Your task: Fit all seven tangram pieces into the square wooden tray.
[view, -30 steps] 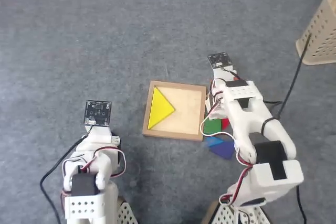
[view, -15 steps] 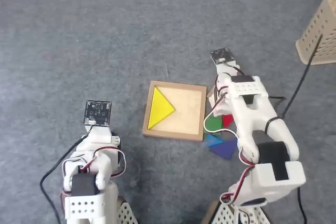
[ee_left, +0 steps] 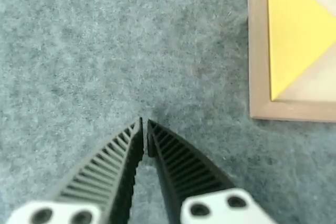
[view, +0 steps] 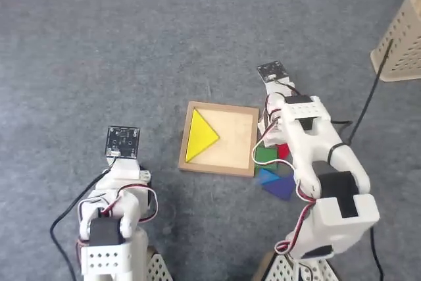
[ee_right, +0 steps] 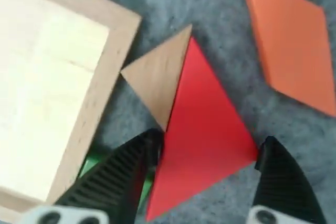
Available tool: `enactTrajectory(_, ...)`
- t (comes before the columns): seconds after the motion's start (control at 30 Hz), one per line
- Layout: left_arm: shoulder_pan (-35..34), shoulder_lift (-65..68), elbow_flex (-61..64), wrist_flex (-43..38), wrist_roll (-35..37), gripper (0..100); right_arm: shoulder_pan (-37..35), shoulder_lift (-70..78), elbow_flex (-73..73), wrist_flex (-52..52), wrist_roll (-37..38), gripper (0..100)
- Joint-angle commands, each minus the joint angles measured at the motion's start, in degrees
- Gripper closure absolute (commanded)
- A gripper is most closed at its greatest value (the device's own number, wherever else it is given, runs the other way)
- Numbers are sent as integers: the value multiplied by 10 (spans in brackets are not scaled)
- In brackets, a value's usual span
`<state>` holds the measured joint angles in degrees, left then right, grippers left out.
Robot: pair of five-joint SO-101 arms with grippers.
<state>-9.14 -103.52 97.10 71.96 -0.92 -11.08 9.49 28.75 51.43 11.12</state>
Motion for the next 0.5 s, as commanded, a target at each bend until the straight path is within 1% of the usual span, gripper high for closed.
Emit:
enactTrajectory(0.0, 2, -11, -6, 4, -2, 983, -2, -6, -23, -5, 26, 695)
enactTrajectory(0.13, 2, -11, -6, 4, -2, 983, -2, -5, -20, -5, 28, 709)
enactTrajectory(0.27, 2, -11, -6, 4, -2, 983, -1, -5, -19, -4, 28, 808)
enactTrajectory(0.33, 2, -11, -6, 4, -2, 983, -1, -6, -13, -5, 28, 837)
enactTrajectory(0.47, 2, -11, -6, 4, -2, 983, 3, -11, -9, -5, 27, 840)
